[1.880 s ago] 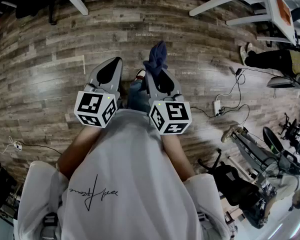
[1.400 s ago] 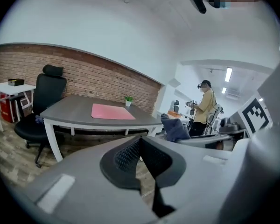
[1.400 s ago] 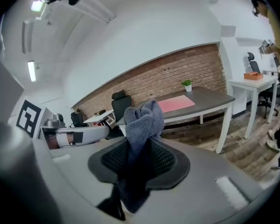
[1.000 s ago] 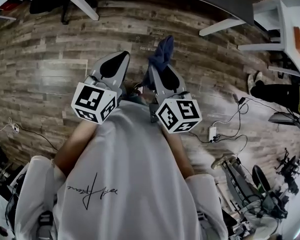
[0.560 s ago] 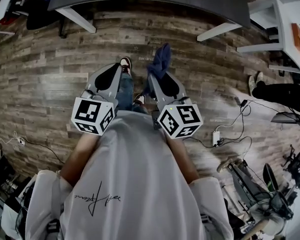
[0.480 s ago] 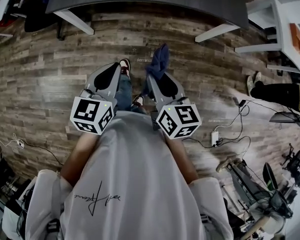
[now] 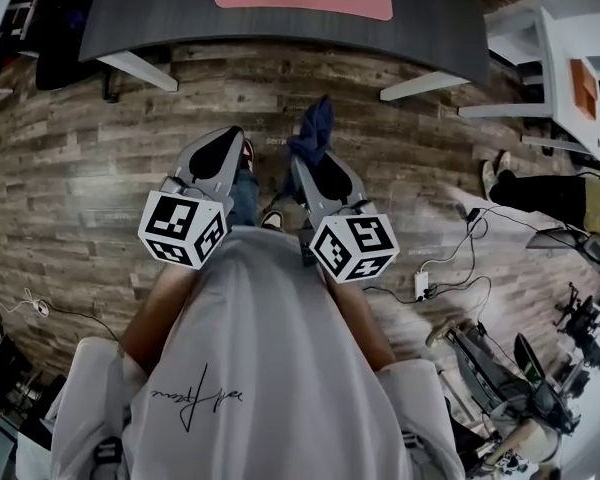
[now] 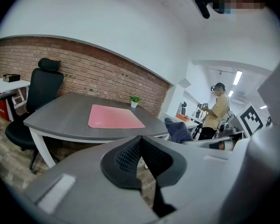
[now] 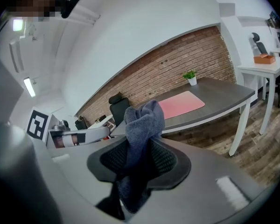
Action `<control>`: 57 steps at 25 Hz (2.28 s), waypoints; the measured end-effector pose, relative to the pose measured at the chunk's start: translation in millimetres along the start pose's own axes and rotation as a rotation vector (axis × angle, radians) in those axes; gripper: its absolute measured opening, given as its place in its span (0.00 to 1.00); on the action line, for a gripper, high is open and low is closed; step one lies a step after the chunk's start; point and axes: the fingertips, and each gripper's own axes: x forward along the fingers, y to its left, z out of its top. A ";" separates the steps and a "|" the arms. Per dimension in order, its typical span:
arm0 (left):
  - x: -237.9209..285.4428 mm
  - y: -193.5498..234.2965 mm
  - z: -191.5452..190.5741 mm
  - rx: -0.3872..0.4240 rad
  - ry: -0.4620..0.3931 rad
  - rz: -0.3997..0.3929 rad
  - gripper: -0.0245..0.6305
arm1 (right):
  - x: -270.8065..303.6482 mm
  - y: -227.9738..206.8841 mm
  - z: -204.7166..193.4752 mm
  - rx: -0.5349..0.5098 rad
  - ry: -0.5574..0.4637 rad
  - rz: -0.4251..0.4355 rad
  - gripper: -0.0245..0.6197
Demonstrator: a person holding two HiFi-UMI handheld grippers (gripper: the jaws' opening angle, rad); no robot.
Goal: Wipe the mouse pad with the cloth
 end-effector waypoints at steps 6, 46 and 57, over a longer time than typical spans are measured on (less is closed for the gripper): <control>28.3 36.6 18.2 -0.003 0.026 -0.031 0.06 | 46.9 0.7 36.3 0.020 -0.016 -0.022 0.25; 112.1 155.4 111.6 -0.050 -0.103 -0.003 0.04 | 187.4 -27.4 107.4 -0.040 0.008 -0.161 0.25; 193.8 169.3 127.3 -0.083 -0.030 0.010 0.05 | 243.8 -81.0 142.8 -0.009 0.077 -0.105 0.25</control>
